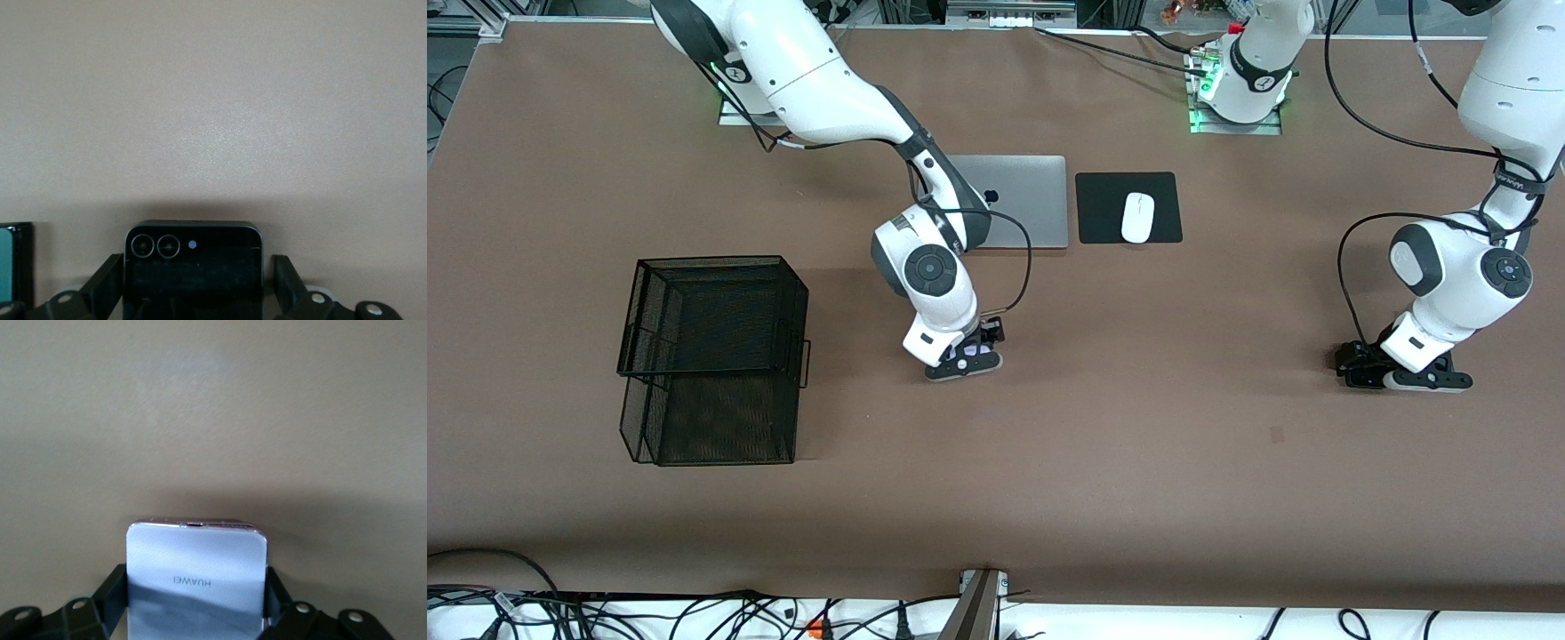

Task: Place phones with both arms
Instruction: 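Grasp the black flip phone with the left gripper while the right gripper lifts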

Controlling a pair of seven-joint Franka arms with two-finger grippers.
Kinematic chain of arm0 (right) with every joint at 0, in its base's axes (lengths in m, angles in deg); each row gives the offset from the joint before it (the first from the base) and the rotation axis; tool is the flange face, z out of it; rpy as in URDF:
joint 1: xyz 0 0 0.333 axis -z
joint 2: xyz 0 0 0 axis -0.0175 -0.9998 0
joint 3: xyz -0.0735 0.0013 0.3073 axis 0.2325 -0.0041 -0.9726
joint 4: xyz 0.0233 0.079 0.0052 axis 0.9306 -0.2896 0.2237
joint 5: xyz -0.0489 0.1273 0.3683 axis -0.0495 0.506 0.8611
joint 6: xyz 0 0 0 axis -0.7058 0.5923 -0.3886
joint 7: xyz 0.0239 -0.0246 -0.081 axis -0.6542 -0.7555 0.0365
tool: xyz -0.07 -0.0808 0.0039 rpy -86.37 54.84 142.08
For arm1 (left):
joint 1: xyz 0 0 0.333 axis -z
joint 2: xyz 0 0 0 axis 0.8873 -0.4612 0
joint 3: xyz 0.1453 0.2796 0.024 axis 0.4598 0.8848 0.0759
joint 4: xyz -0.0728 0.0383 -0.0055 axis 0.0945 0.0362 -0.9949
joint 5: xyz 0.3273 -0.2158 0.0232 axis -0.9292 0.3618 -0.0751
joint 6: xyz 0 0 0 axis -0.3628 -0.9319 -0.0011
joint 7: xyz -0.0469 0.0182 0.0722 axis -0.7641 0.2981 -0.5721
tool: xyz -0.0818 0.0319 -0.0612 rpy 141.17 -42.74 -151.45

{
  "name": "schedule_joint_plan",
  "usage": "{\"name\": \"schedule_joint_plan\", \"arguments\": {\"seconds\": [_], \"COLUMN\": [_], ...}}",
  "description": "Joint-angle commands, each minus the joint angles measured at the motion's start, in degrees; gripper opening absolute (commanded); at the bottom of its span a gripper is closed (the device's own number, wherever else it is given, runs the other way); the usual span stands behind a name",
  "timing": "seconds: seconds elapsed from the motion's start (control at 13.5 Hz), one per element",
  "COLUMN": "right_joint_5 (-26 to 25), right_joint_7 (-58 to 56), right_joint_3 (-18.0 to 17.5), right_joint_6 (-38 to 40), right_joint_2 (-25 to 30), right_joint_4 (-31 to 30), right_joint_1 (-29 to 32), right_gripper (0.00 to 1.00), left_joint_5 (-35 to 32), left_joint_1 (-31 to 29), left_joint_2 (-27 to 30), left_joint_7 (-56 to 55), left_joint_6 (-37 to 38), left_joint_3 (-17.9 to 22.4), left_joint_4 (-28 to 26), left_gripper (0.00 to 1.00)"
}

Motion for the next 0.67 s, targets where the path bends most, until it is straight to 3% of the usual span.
{"name": "schedule_joint_plan", "arguments": {"seconds": [0.0,0.07,0.22,0.44,0.59], "right_joint_5": [0.1,0.2,0.2,0.8,1.1], "right_joint_7": [-0.4,-0.4,-1.0,-8.8,-16.9], "right_joint_3": [4.0,6.5,12.4,21.8,28.1], "right_joint_6": [7.9,12.0,20.1,32.3,34.3], "right_joint_2": [5.5,9.1,15.8,24.5,29.6], "right_joint_4": [0.8,0.7,0.3,-3.2,-9.7], "right_joint_1": [-0.3,-0.2,-0.1,0.7,1.0], "right_gripper": [0.0,0.0,0.0,0.0,0.0], "left_joint_5": [-0.3,-0.3,-0.3,-0.2,-0.2], "left_joint_1": [-0.1,-0.1,-0.1,1.4,1.9], "left_joint_2": [-1.1,-1.0,-1.0,-0.9,-0.3], "left_joint_7": [0.1,0.0,-0.5,-1.7,-2.2], "left_joint_6": [-0.3,-0.2,0.1,3.8,10.8], "left_joint_3": [-0.2,-0.2,-0.2,-0.2,-0.3], "left_joint_4": [0.9,1.0,1.7,4.4,8.2], "left_gripper": [0.47,0.29,0.05,0.0,0.0]}}
